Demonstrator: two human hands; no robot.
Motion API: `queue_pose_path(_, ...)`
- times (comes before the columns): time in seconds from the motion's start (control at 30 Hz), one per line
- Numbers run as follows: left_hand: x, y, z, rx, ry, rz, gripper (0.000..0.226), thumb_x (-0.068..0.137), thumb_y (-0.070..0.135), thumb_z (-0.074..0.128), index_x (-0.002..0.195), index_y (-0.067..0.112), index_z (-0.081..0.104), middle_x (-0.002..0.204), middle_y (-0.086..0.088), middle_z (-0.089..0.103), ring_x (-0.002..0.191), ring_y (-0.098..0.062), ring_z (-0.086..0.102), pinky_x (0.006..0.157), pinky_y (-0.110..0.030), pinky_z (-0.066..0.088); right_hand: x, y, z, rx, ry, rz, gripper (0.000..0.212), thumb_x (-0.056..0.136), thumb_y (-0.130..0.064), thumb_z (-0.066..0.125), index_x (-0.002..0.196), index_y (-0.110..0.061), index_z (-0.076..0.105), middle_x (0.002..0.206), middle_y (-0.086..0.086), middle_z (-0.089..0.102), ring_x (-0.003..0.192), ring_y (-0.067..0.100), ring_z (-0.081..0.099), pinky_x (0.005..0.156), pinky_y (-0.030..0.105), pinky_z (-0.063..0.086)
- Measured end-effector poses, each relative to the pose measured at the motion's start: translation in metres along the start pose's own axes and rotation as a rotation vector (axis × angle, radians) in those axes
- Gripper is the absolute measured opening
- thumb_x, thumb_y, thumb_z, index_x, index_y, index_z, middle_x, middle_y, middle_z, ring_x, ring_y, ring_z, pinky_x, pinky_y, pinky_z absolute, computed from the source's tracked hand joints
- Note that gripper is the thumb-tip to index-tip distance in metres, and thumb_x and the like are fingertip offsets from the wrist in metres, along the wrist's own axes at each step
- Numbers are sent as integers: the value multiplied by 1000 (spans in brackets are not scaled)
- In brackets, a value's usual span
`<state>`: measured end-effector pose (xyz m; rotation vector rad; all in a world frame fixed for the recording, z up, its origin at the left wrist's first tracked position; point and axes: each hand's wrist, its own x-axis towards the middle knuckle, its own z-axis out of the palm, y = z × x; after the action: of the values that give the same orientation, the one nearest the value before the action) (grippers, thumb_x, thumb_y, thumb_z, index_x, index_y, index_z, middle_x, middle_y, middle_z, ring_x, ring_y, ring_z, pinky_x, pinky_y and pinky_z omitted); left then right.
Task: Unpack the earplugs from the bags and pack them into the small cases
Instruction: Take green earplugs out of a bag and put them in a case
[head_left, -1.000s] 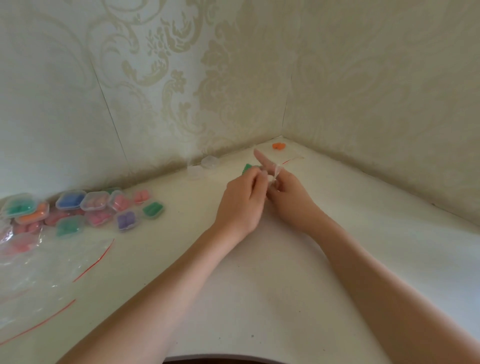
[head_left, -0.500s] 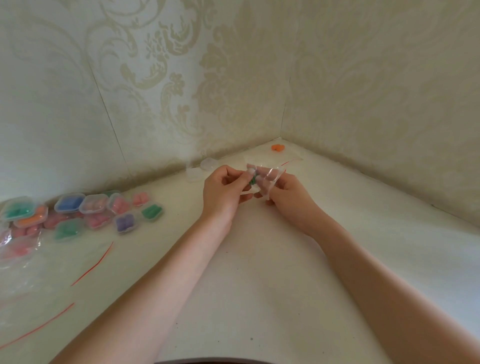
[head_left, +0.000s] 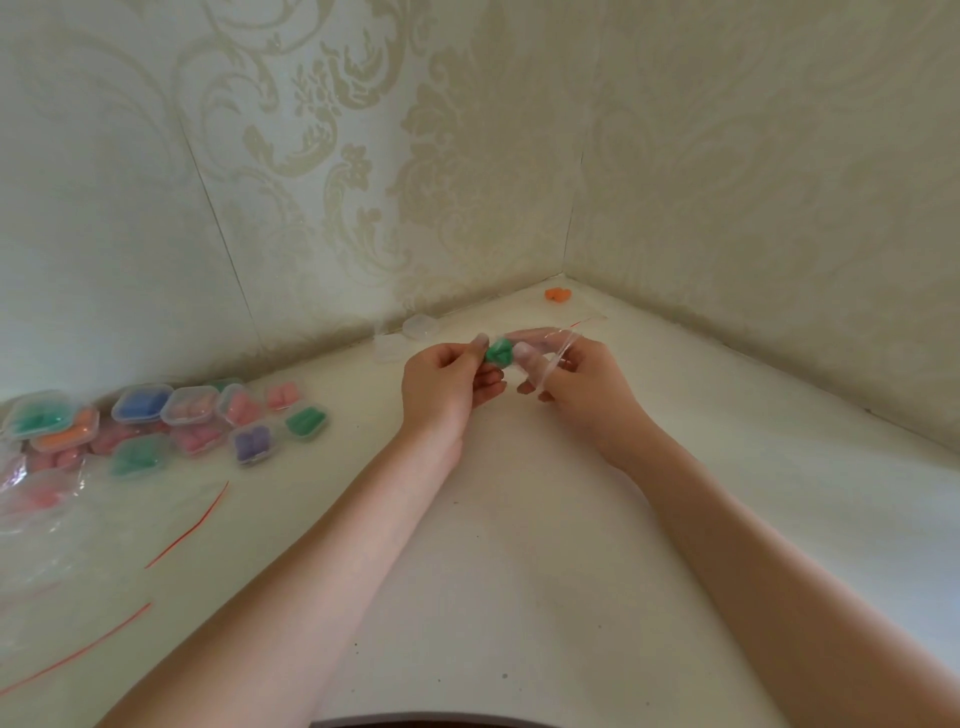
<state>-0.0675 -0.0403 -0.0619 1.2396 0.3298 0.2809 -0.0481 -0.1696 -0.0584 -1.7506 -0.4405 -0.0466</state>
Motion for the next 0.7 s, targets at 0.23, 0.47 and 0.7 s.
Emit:
queue_pose_path(0.23,-2,0,-2,-13,-22,56,10,88,4,63,81,2,69,75,-12,67,63,-13,66,65,-22,57,2,5,1,-96,18,16,17,90,-13,63,106,-18,68,93,-18,64,62,7,58,67,21,53)
queue_pose_path(0.47,0,-2,-2,54,-7,63,5,87,5,65,85,2,68,69,-8,64,57,-9,62,60,-19,56,3,11,0,-229,113,9,18,79,-21,75,80,-4,70,73,-26,62,49,0,47,55,15,42)
queue_pose_path(0.7,7,-8,-3,244,61,149,14,93,13,57,95,0,62,72,-4,60,53,-2,58,61,-21,57,3,6,1,-95,149,46,6,80,-23,75,77,-26,71,69,-24,64,59,4,51,58,17,43)
